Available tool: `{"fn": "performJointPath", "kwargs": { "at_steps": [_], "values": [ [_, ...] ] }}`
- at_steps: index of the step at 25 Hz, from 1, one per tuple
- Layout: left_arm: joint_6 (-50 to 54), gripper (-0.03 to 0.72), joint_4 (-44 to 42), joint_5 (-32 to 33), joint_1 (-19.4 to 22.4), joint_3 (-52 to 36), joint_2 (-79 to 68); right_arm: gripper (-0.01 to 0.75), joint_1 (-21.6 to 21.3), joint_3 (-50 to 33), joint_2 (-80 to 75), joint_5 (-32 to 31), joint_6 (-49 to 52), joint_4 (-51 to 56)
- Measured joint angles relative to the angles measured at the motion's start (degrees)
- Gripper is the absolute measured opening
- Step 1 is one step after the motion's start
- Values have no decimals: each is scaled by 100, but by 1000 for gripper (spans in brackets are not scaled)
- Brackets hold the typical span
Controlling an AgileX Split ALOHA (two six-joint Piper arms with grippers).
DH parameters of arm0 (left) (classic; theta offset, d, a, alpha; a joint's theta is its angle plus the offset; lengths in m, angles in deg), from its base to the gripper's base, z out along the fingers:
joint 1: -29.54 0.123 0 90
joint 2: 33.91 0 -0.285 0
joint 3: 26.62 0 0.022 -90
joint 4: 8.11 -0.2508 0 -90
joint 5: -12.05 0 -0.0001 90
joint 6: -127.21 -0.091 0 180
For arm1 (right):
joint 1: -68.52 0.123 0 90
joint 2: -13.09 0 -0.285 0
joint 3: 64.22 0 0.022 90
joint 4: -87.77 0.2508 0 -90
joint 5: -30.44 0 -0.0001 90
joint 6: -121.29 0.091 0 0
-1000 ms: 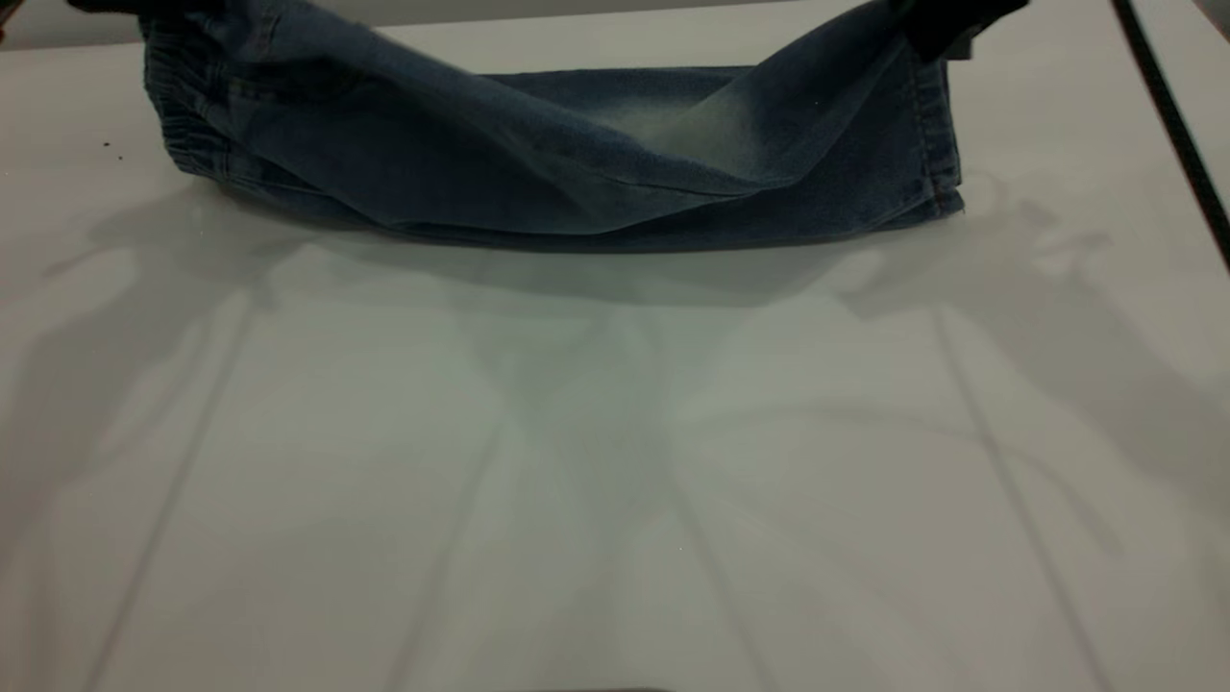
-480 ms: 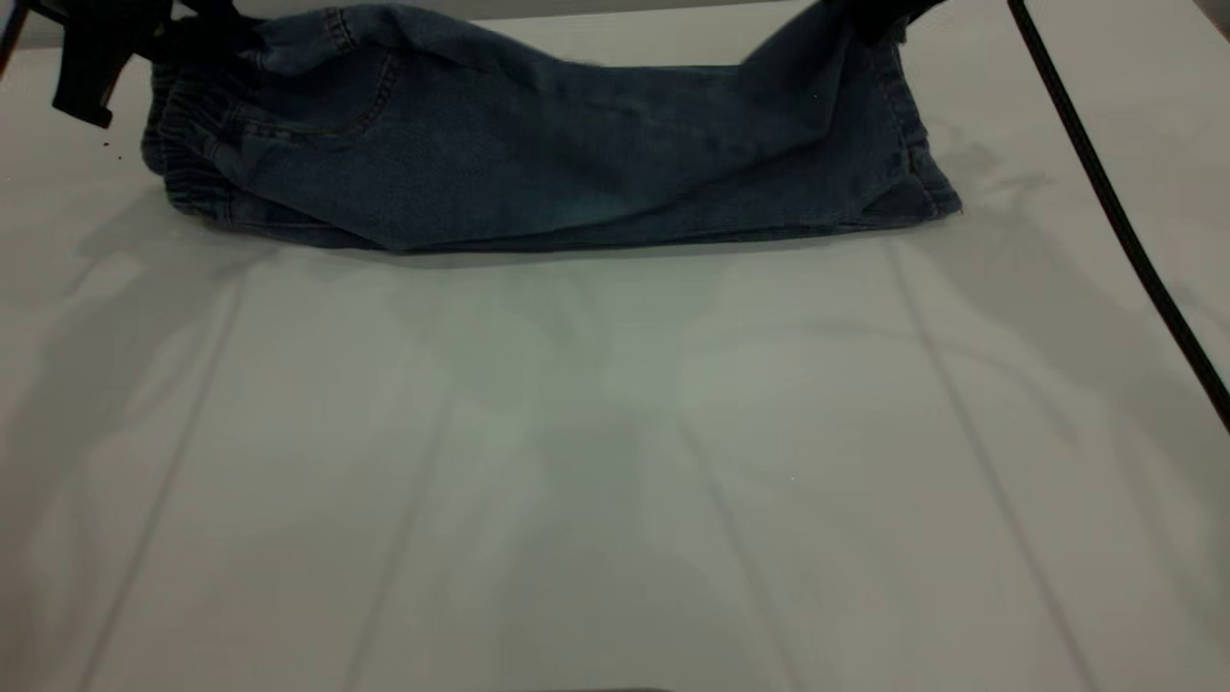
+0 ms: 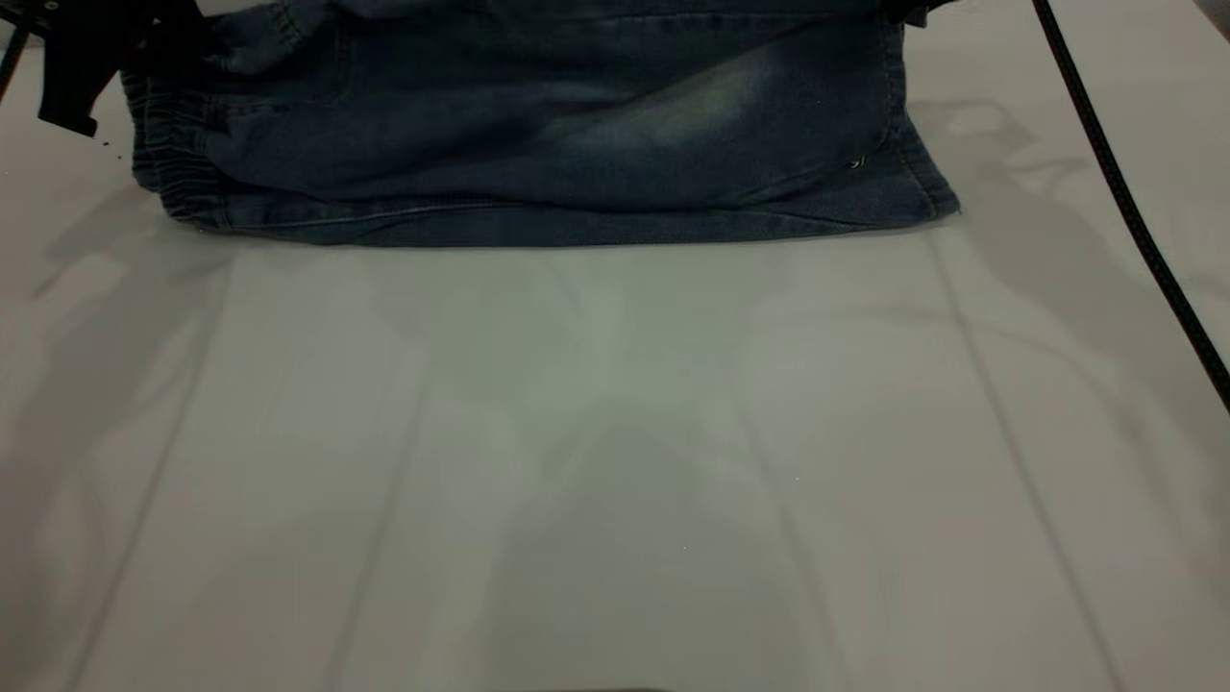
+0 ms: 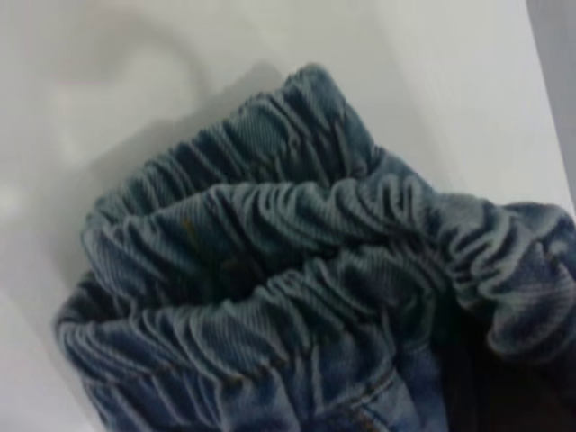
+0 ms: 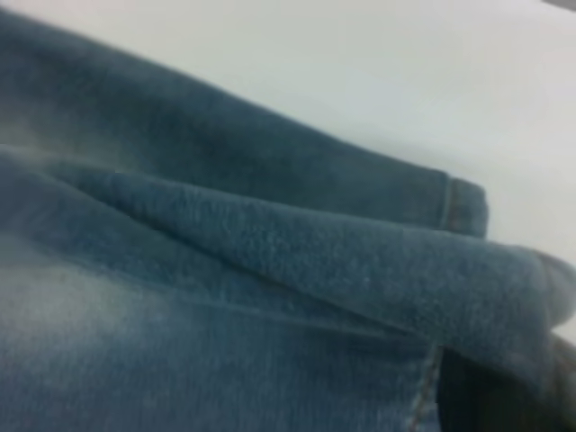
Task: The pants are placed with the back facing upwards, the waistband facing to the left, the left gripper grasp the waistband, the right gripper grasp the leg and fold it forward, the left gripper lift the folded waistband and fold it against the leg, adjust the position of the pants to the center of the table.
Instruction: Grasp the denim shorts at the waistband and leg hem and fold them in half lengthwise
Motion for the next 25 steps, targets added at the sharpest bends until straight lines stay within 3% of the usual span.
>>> {"fn": "performJointPath", "kwargs": {
  "at_steps": [5,10,14,17,21,25],
  "values": [
    [-17,79,0,-53,-10,0,-126,72,-4,0,-29,88,0,22],
    [-125,122,0,-119,-10,0,-165,246,-11,0,-29,115,0,22],
    [-143,236,0,-148,-10,33,-165,419,-11,0,-29,108,0,46],
    [-383,351,0,-61,-10,176,-165,507,-11,0,-29,27,0,131],
    [-1296,463,-10,377,-10,573,-159,545,-11,0,-29,-140,0,296],
    [-3086,486,-33,1003,-10,1004,-37,549,6,0,-18,-524,0,355]
  ]
}}
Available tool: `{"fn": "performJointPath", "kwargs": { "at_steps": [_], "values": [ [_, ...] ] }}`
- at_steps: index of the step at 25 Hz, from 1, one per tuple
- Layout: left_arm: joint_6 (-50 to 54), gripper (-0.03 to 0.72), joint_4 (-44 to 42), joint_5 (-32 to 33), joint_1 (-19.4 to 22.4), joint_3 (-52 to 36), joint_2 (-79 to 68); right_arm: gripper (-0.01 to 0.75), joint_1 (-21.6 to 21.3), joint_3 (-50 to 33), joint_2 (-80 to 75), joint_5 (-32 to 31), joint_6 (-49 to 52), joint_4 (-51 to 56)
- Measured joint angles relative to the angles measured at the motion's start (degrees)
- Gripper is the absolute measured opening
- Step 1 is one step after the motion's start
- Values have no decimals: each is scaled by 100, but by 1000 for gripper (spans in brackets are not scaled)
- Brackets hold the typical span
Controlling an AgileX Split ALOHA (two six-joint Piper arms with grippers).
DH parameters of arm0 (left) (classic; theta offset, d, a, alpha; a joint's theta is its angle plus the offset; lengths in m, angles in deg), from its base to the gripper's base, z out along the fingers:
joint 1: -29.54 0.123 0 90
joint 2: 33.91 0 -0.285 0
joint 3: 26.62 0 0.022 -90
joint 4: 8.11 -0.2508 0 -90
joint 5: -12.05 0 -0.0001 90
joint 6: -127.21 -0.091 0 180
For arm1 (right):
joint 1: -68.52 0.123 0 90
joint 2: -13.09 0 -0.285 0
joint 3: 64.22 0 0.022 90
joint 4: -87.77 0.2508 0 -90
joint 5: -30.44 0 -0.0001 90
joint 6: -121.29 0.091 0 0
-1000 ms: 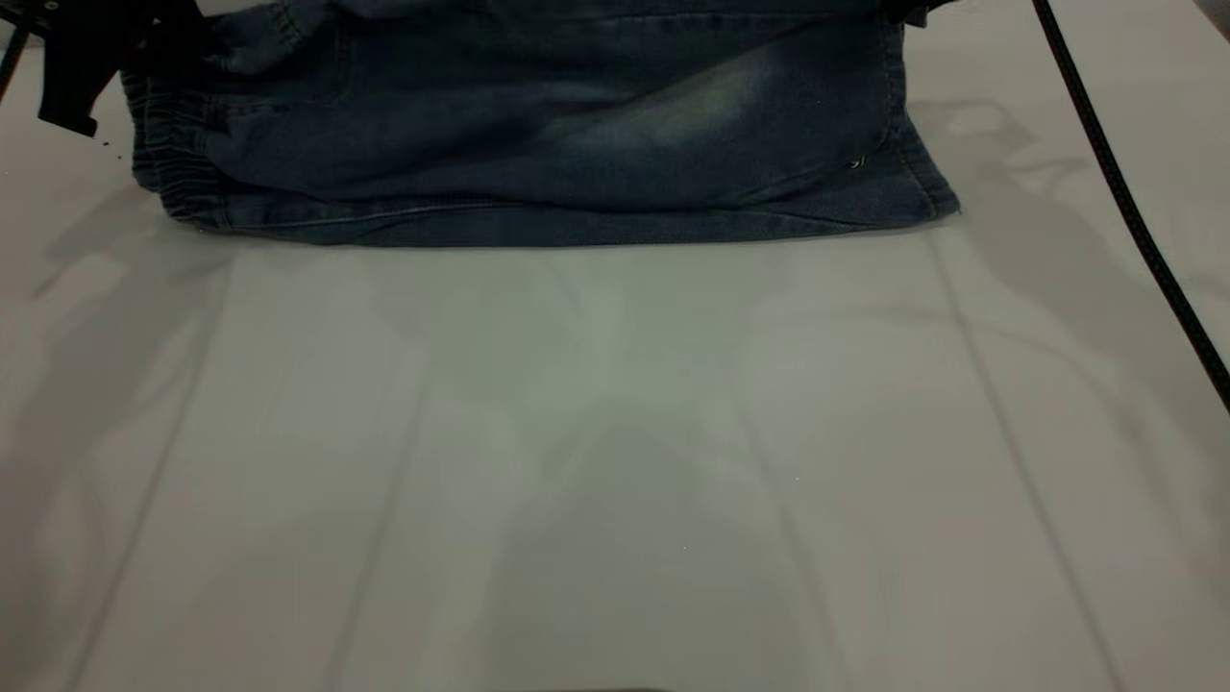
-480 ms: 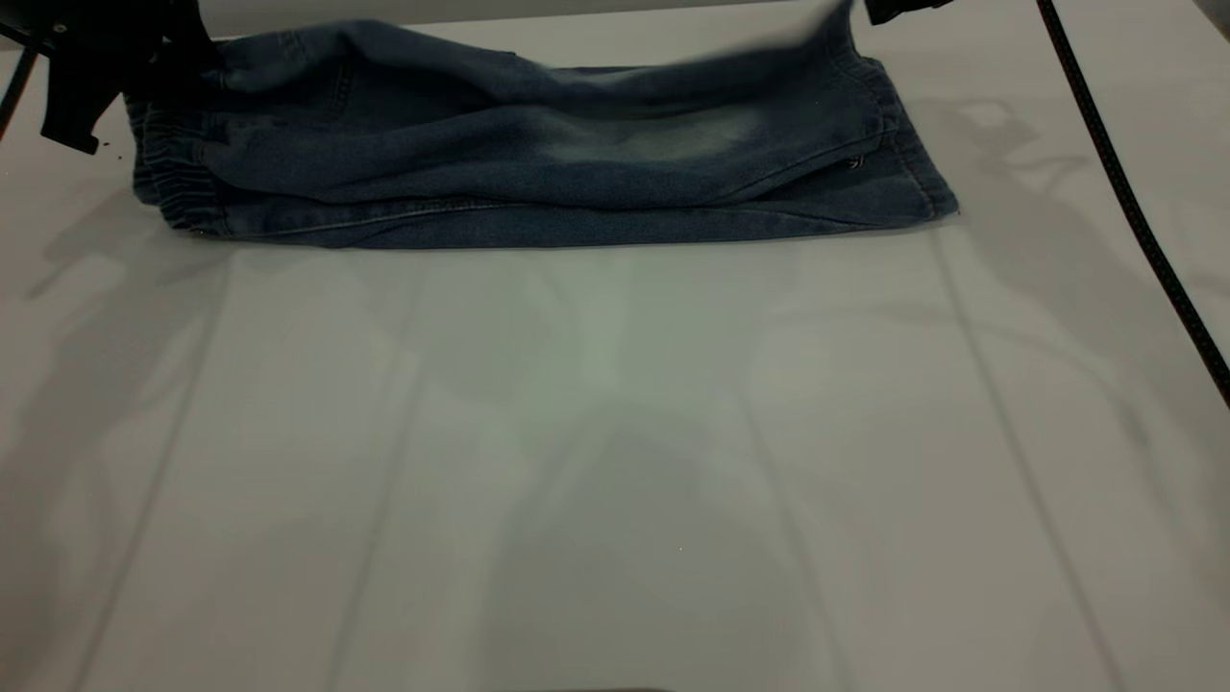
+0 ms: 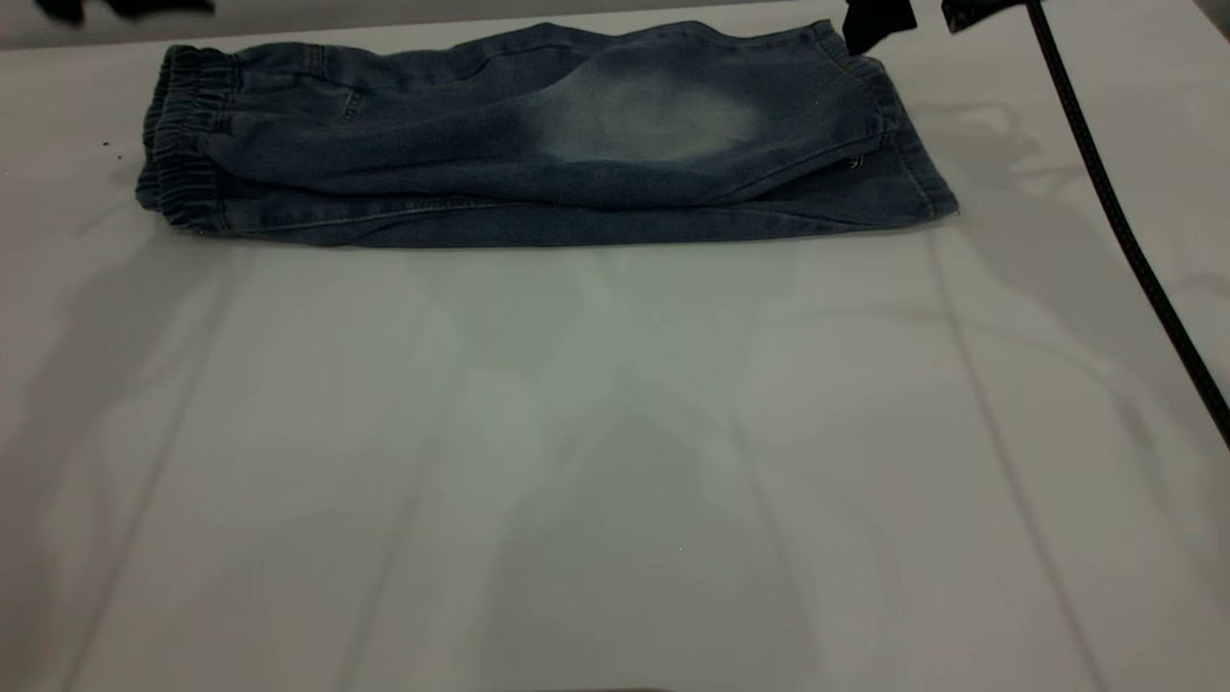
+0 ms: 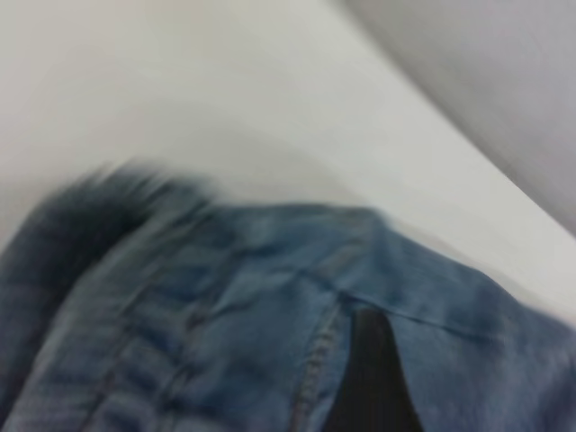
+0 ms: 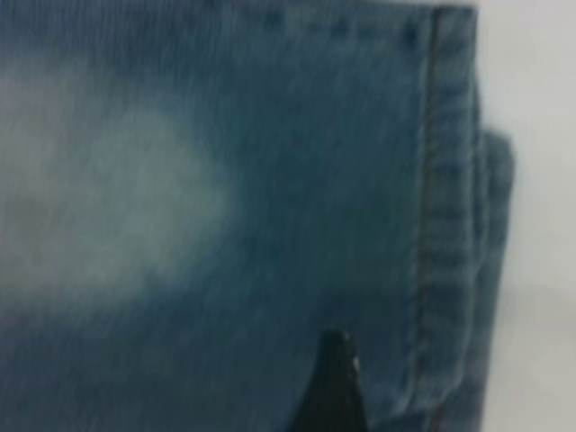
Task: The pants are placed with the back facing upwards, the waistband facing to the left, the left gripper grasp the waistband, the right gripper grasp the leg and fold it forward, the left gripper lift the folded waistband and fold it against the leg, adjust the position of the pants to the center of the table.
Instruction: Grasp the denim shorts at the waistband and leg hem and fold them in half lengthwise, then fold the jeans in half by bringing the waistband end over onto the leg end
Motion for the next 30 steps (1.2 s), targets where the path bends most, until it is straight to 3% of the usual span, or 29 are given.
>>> {"fn": "performJointPath", "kwargs": {
  "at_steps": [5,13,21,26,30],
  "values": [
    [-1471,489,-53,1375,295,137,347,549,259,215,14,-847,-71,16],
    [-1611,489,-1243,2963,1477,159,389,549,851,1059,14,-1697,-128,426],
    [-1435,489,-3072,3160,1638,192,190,549,1110,1320,14,-1896,-689,1189],
    [-1220,489,-2761,2638,1627,206,-281,549,1326,1333,-18,-1704,-1307,1856],
    [-1251,489,-2179,2432,1627,352,-659,549,1341,1446,-222,-1206,-1731,2354]
  ]
}}
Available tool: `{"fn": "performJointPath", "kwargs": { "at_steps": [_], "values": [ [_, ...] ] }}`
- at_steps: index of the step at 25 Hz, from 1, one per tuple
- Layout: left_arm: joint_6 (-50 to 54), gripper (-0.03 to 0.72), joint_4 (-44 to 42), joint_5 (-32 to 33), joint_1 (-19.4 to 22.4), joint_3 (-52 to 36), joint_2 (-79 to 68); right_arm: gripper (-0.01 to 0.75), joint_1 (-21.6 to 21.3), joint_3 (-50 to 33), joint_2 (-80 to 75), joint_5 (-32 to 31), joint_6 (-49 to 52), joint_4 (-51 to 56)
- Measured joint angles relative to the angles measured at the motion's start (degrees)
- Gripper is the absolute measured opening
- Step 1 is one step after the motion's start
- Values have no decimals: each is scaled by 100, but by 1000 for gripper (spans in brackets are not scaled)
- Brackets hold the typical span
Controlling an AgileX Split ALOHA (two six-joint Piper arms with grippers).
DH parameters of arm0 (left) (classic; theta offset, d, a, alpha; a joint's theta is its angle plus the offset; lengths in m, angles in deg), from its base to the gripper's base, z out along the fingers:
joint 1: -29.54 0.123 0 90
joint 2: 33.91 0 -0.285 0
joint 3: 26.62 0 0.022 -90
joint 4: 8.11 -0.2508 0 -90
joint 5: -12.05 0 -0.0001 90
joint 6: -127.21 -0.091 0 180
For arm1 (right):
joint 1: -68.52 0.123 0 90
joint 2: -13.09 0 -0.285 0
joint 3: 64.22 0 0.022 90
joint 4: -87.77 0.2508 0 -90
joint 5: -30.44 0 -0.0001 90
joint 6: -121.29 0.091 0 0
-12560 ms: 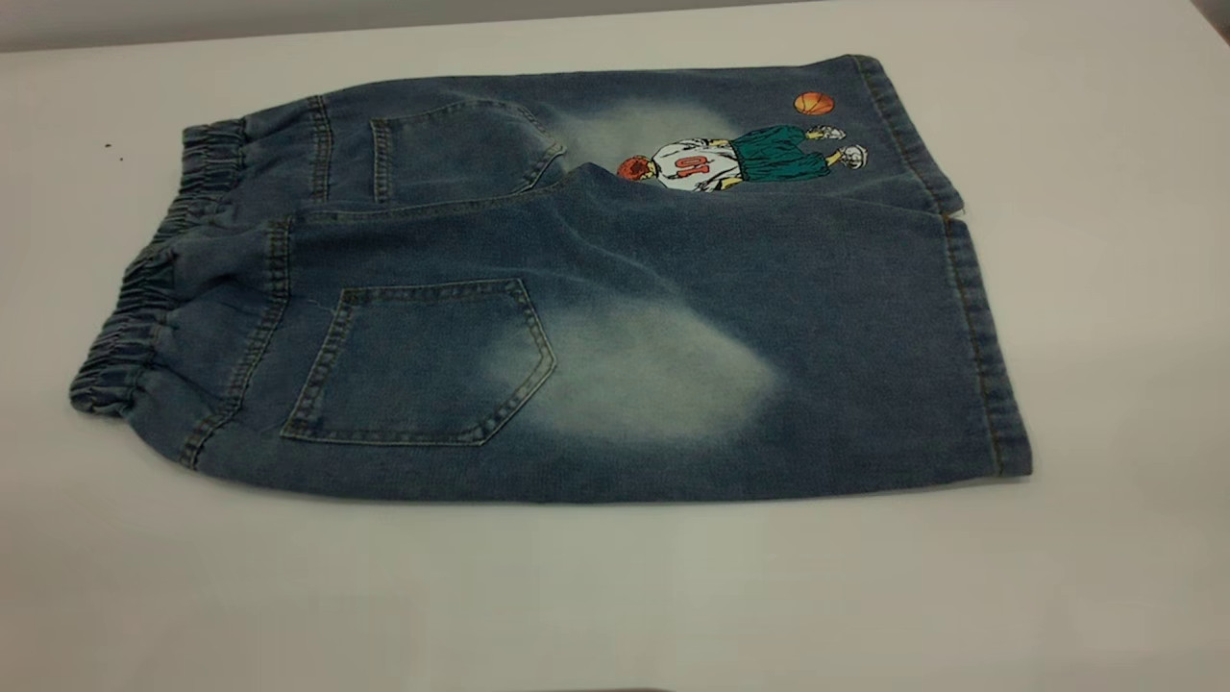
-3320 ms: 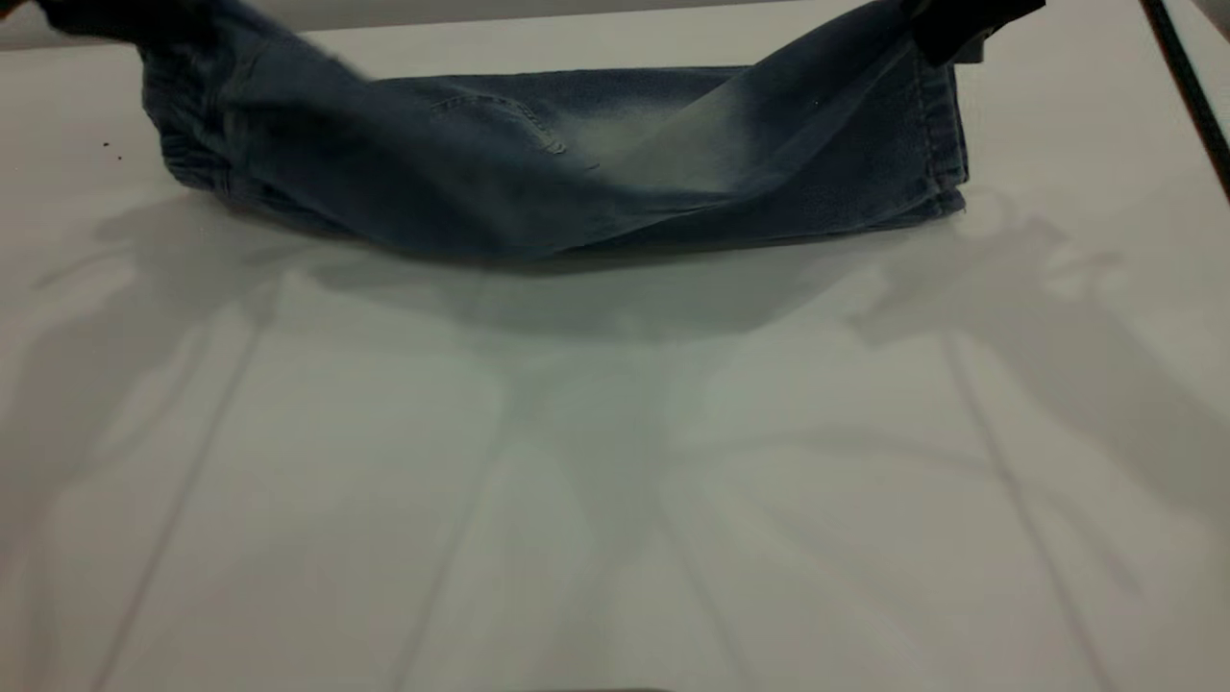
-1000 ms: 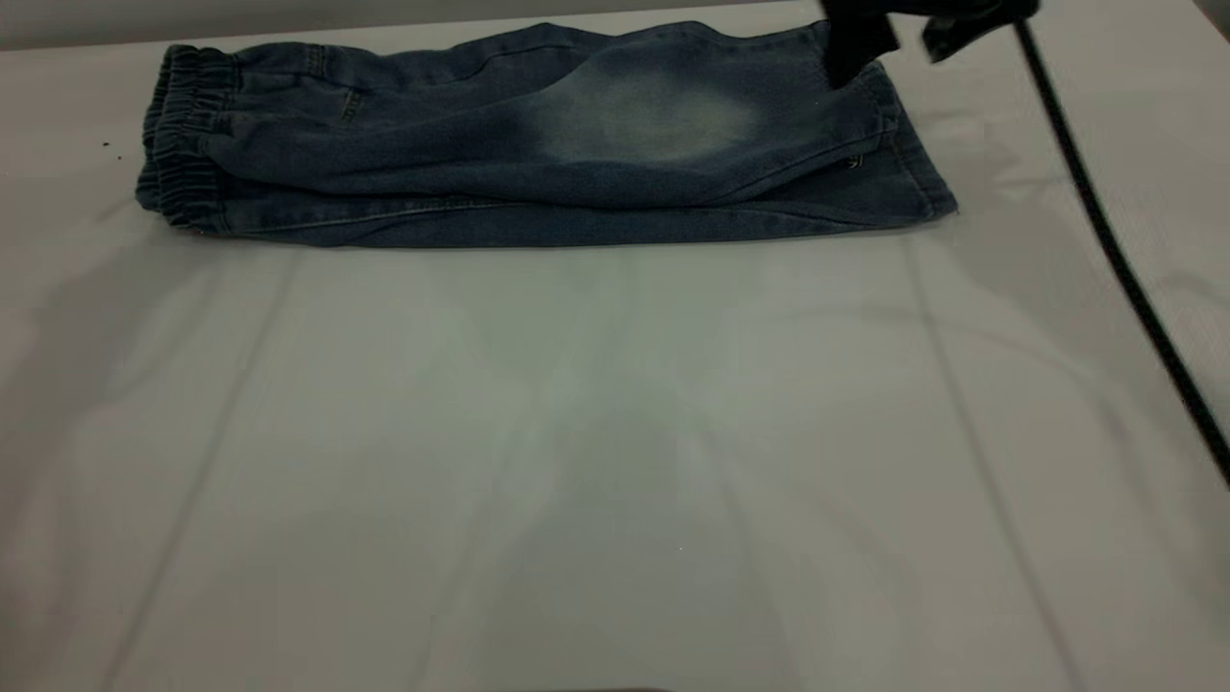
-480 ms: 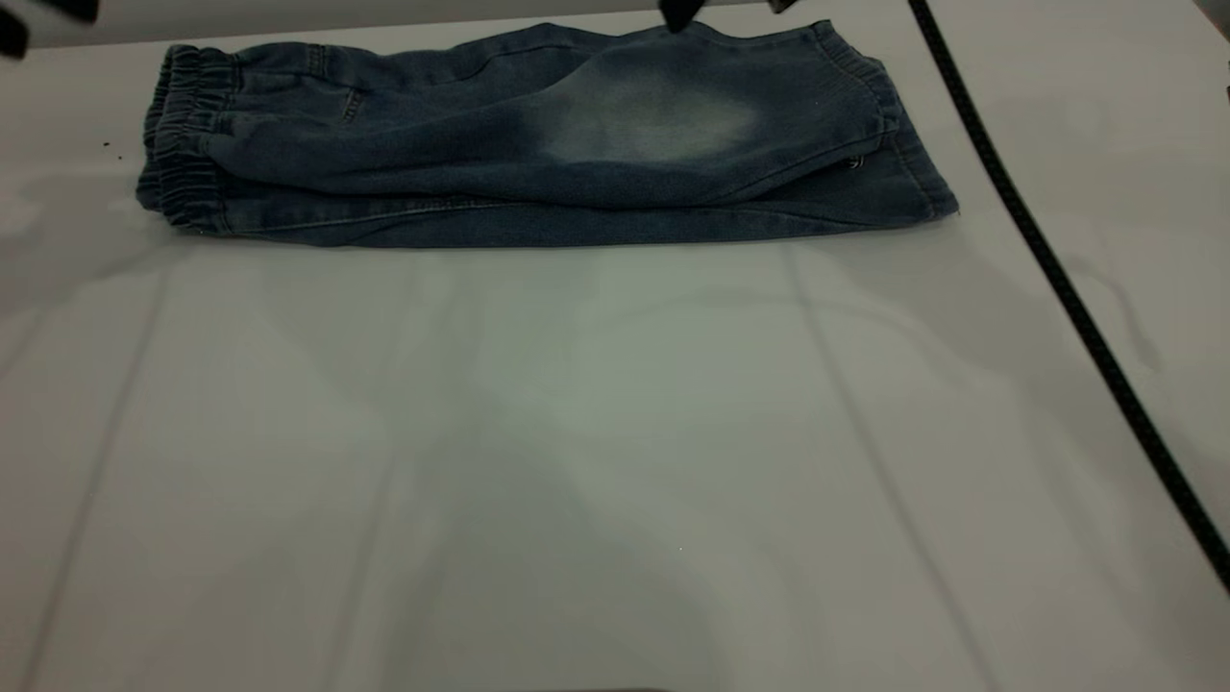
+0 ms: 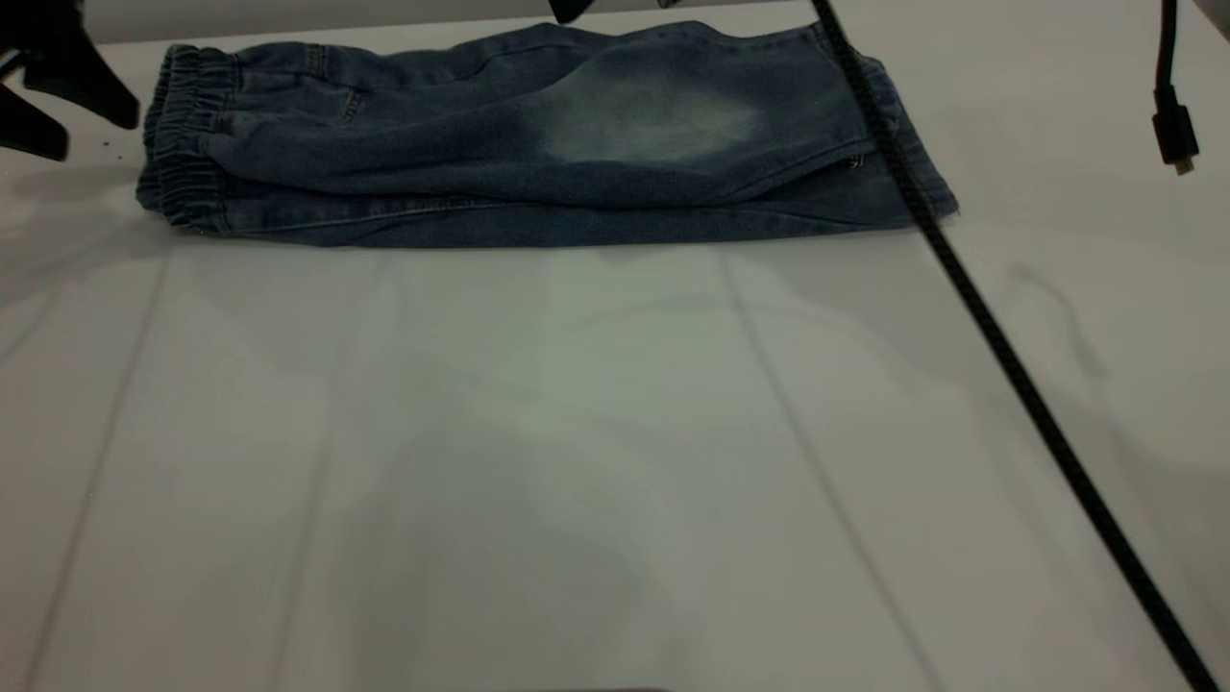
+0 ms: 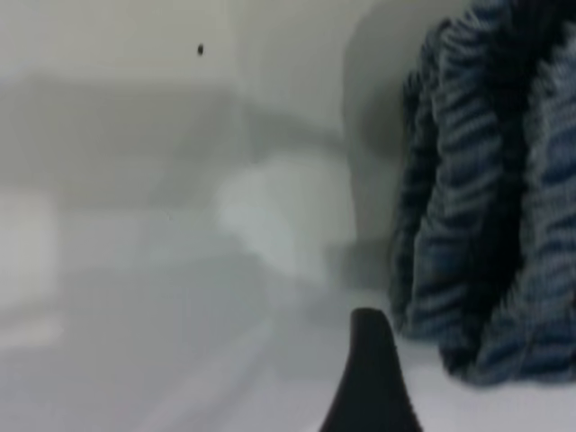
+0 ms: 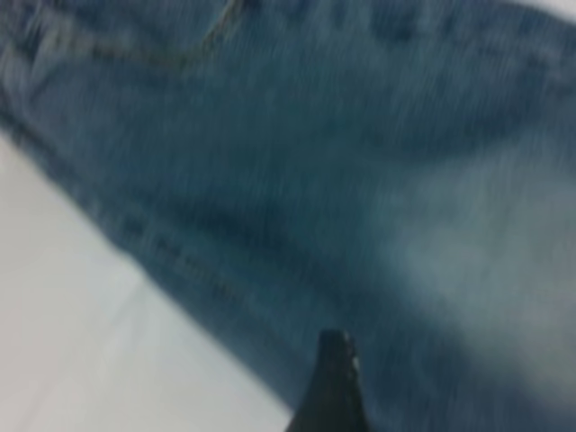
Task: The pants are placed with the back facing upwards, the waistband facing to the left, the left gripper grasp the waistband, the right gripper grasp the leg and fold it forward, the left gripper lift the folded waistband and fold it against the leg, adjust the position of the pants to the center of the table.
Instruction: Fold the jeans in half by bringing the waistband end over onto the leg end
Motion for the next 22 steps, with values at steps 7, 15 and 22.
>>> {"fn": "performJointPath", "kwargs": {
  "at_steps": [7,15,22],
  "values": [
    [-687,489,1040,-82,-21,360,-574,549,31,36,-446,549,-1228,1247],
    [-1457,475,1885,-288,-460,435,-1046,546,31,42,-998,849,-3147,3530],
    [-1490,178,1918,-404,-626,464,-1071,507,31,42,-1406,867,-4585,5047]
  ]
}}
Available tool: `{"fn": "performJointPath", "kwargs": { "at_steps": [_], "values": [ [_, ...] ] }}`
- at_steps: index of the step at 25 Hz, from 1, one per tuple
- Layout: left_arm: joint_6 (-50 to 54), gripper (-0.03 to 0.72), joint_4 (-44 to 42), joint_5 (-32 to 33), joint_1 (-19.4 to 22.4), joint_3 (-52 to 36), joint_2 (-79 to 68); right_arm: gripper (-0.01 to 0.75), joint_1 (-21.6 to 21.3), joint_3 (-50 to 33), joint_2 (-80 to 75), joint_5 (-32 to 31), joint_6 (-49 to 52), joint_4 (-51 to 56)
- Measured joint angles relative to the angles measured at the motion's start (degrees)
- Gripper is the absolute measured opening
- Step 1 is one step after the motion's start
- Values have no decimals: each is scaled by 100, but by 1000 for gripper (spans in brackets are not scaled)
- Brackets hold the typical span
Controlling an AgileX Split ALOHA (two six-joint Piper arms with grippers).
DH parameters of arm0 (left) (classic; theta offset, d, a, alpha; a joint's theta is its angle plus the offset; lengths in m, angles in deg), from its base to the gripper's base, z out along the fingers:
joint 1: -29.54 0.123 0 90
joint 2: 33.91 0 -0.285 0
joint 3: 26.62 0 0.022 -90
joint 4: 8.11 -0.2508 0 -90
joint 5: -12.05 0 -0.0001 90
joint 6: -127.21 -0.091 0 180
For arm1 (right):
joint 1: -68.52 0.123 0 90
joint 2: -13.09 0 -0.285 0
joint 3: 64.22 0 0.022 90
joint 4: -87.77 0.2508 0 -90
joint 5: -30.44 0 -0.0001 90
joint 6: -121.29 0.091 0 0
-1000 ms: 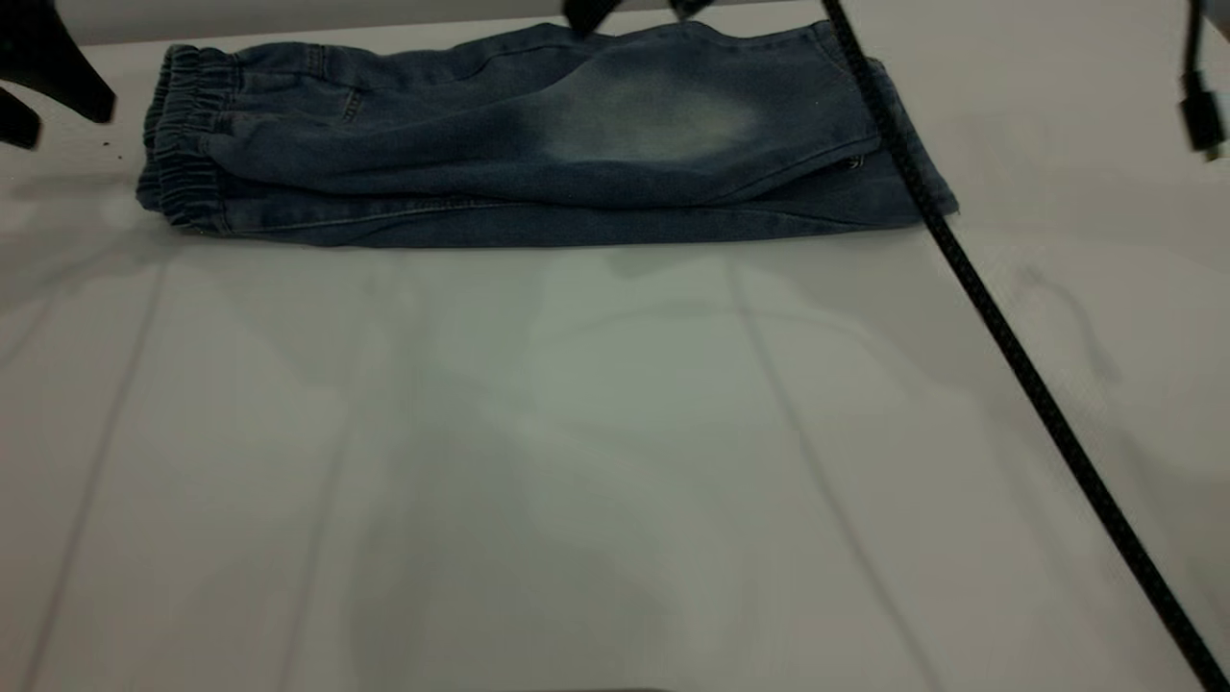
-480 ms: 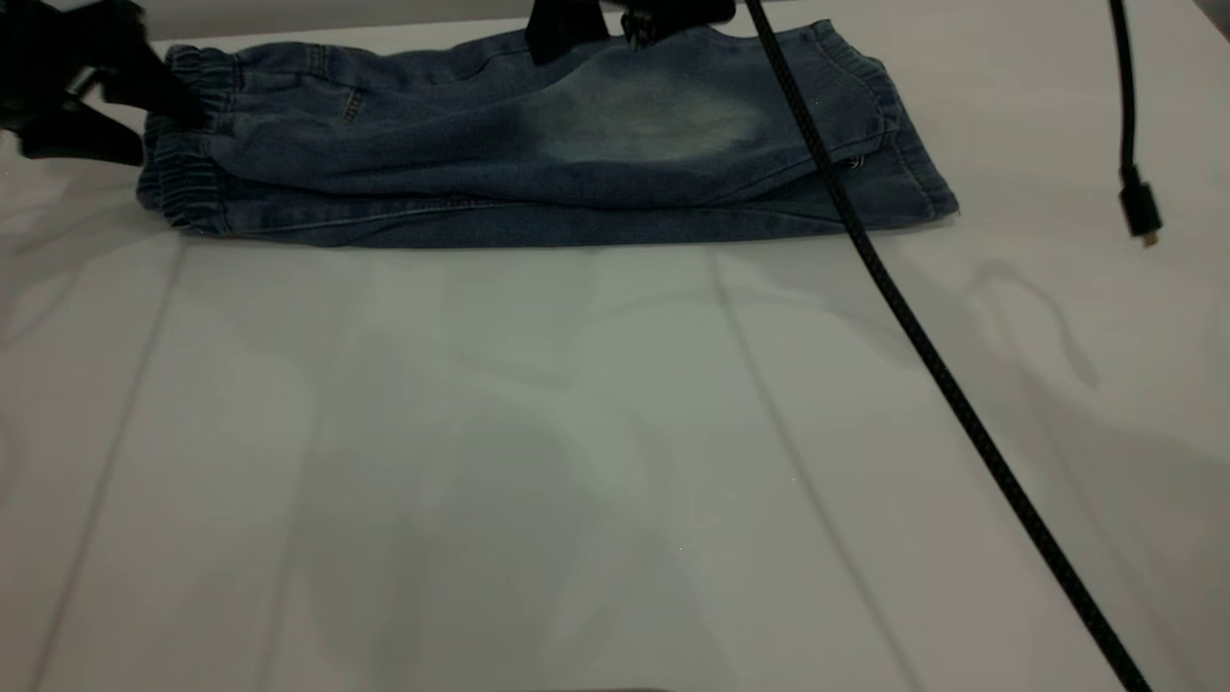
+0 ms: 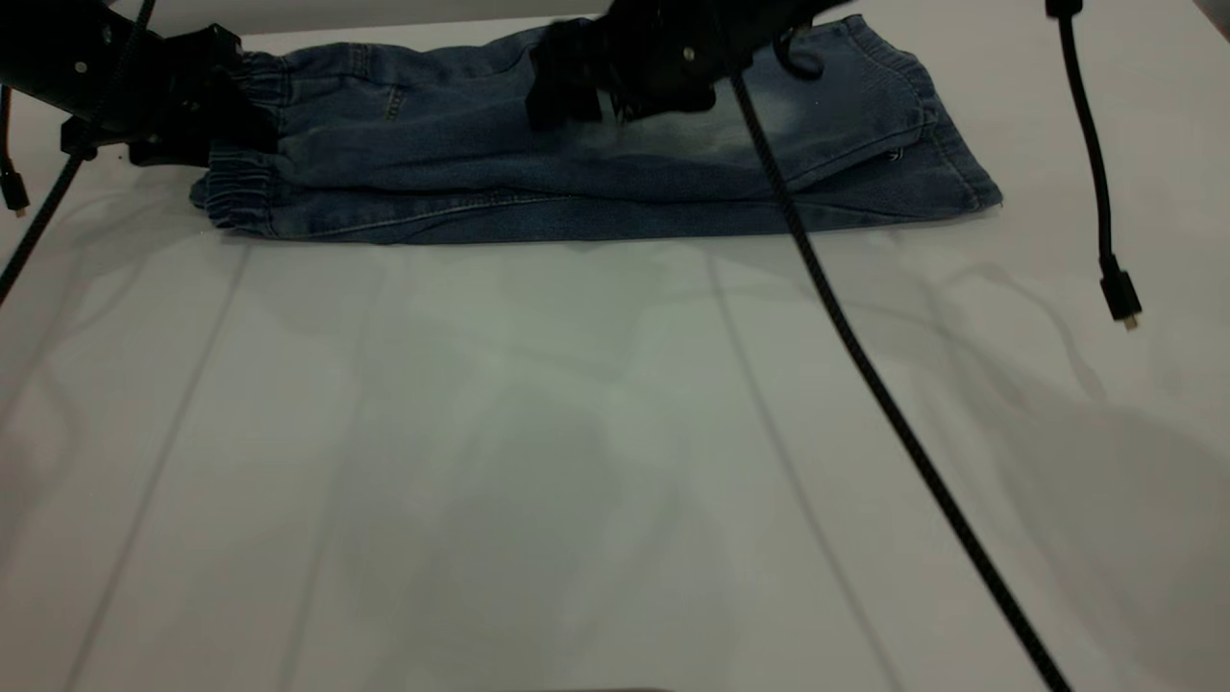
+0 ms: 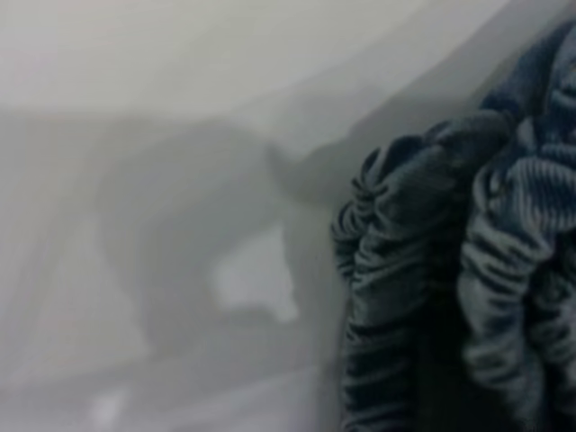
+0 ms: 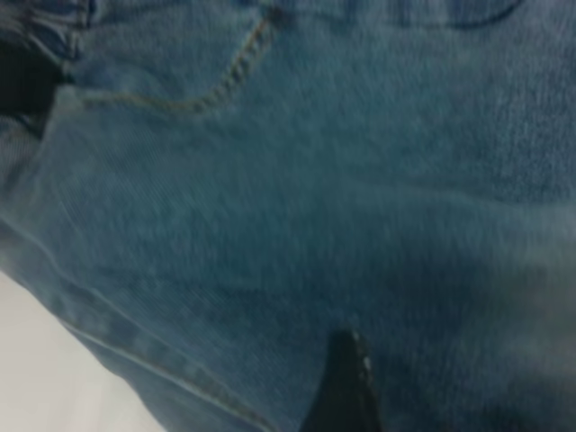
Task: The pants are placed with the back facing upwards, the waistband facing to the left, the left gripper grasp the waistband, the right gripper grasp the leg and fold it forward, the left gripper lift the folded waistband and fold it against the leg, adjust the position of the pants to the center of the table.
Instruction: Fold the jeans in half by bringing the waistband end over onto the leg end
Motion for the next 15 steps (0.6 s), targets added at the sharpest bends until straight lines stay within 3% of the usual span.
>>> {"fn": "performJointPath", "kwargs": {
  "at_steps": [1,3,9,15],
  "values": [
    [0,110,0,22,0,0,21,501,0,0,-61,-1,-124,86],
    [-5,67,-13,98,-5,15,90,491,0,0,-169,6,-322,206],
    [-16,62,-215,772,-29,410,565,478,0,37,-326,-81,-452,203],
    [-16,62,-257,1290,-76,873,950,478,19,54,-352,-649,-437,99]
  ]
}}
